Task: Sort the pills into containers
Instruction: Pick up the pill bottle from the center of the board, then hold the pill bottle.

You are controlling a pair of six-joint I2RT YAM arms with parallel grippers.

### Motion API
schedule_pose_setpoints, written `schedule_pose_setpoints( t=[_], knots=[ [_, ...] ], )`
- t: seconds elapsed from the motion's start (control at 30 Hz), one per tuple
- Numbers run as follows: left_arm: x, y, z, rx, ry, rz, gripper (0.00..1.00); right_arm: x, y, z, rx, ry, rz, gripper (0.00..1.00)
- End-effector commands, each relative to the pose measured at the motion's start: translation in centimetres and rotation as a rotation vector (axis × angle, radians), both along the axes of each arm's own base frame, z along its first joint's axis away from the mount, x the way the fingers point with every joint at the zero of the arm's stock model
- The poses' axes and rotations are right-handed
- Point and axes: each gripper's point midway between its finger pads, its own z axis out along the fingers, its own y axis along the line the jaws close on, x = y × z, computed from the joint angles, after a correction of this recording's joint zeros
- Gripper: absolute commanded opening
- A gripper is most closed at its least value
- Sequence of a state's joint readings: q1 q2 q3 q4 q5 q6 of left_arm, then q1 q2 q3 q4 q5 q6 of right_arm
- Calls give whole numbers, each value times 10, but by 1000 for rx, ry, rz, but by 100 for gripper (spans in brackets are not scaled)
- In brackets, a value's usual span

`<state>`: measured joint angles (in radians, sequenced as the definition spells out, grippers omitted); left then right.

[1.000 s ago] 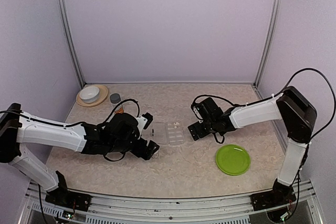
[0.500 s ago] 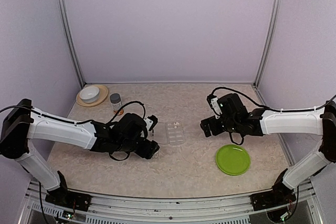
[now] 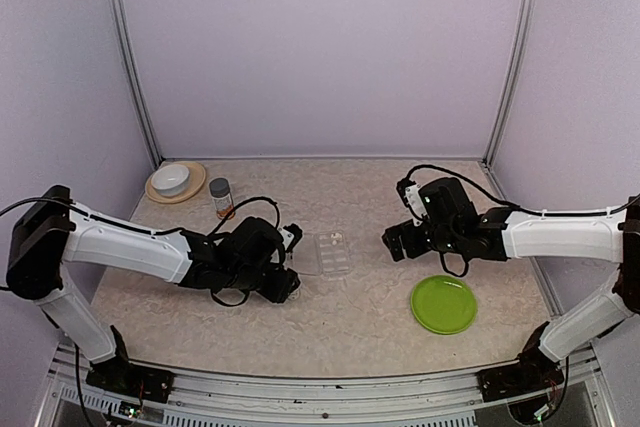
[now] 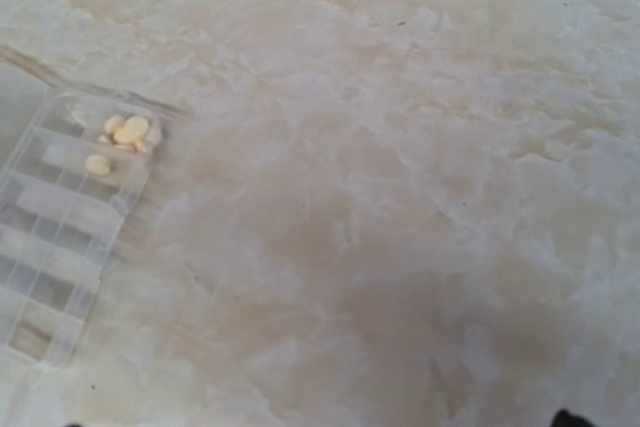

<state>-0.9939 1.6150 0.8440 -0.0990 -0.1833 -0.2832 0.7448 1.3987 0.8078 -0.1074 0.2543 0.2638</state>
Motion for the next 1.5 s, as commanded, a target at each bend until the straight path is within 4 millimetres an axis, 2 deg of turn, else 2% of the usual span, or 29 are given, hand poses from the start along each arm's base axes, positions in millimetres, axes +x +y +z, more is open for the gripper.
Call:
schedule_pose_setpoints(
  t=[0.0,0.23,0.37,0.53,0.77,0.93,1.1,1.23,1.47],
  knots=[
    [4,-10,4,-22,7,-16,50,-3,0,1,18,5,9,100],
    [2,-13,9,-49,11,-34,23,-5,5,-1,34,5,39,100],
    [-1,-18,23,-87,3,-58,18,-14,18,4,92,-4,123,100],
    [-14,-33,59,-190,-30,-155,17,-42,46,28,258,-40,335,100],
    [-47,-51,123,-369,-116,-357,17,-93,80,69,509,-83,666,100],
    [-79,-58,162,-488,-178,-529,16,-146,92,94,729,-66,956,99],
    [-105,-58,200,-612,-235,-653,16,-173,95,111,829,-100,1108,96],
    [-120,-63,219,-676,-274,-721,16,-185,106,121,869,-91,1163,96],
    [-131,-70,232,-724,-354,-775,16,-204,124,135,918,-106,1264,90]
  ],
)
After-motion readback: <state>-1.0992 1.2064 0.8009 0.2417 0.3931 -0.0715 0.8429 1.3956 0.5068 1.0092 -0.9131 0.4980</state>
